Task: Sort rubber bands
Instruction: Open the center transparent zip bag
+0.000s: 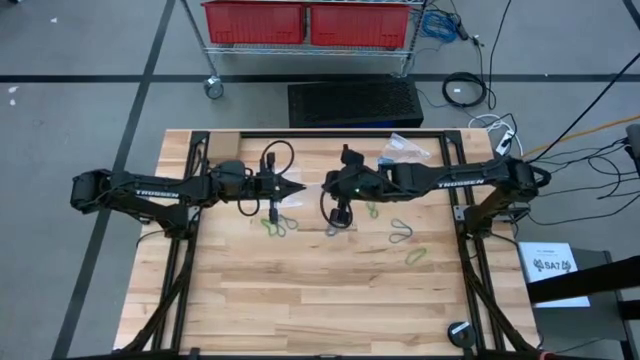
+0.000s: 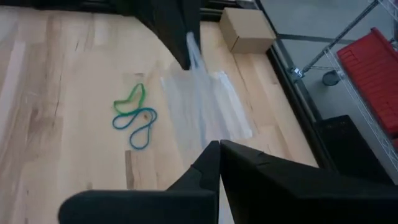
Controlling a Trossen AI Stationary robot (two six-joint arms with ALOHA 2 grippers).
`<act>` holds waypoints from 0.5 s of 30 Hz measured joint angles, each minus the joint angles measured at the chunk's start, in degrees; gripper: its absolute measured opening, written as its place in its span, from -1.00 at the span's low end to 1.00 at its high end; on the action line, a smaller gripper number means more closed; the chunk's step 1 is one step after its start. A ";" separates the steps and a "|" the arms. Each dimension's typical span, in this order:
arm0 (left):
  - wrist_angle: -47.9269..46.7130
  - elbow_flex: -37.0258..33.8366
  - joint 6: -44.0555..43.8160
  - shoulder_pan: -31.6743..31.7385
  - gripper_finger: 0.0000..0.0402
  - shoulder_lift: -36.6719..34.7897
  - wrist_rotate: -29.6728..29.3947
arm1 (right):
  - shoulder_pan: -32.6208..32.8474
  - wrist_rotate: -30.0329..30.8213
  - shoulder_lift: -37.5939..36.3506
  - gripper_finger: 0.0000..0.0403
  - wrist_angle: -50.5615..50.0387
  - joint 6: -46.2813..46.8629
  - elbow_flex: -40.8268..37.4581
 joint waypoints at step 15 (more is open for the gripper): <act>-0.30 0.00 -0.01 -0.47 -1.00 0.02 -0.02 | -0.97 -0.86 6.84 -1.00 2.75 2.88 0.02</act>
